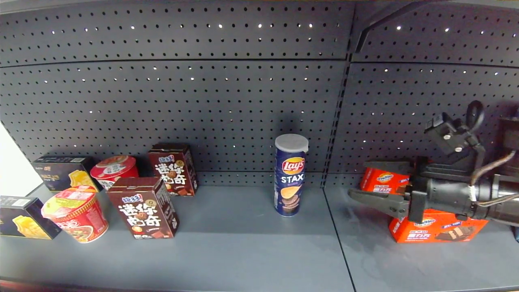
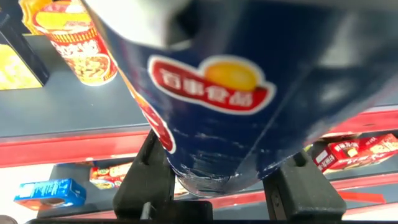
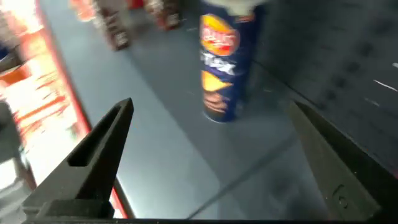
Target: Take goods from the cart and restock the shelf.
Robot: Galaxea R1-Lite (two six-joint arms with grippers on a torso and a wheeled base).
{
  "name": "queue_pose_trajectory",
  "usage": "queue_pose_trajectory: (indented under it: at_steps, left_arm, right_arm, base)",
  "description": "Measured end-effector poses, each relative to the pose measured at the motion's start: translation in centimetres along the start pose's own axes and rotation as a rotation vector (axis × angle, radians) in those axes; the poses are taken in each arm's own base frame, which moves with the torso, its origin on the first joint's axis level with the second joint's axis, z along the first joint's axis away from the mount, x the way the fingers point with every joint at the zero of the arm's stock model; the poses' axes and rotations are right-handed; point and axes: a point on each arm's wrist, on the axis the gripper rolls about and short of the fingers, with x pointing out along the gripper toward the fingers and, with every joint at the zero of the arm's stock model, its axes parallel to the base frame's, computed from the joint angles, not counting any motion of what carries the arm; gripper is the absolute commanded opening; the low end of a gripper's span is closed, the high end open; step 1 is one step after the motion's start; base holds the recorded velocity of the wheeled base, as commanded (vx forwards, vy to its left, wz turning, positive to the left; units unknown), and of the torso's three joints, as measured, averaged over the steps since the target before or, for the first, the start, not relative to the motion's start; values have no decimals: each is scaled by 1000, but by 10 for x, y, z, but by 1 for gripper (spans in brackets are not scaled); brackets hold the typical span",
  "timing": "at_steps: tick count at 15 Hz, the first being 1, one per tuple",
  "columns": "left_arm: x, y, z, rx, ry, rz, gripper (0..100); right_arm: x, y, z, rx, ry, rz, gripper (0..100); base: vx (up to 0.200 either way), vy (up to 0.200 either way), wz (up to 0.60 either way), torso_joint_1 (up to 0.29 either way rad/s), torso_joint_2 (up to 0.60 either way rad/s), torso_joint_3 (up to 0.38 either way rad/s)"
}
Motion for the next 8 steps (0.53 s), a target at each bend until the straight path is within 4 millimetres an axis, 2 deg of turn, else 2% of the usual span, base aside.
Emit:
queue_pose_trajectory:
  at_steps: [3, 8]
  left_arm:
    - [0, 0, -6, -1, 4, 1, 0]
    - [-4, 0, -12, 2, -13, 1, 0]
  right_arm:
    - [29, -23, -7, -18, -1, 134, 100]
    - [71, -44, -20, -8, 13, 173, 100]
  base:
    - [0, 0, 0, 0, 0, 0]
    - [0, 0, 0, 0, 0, 0]
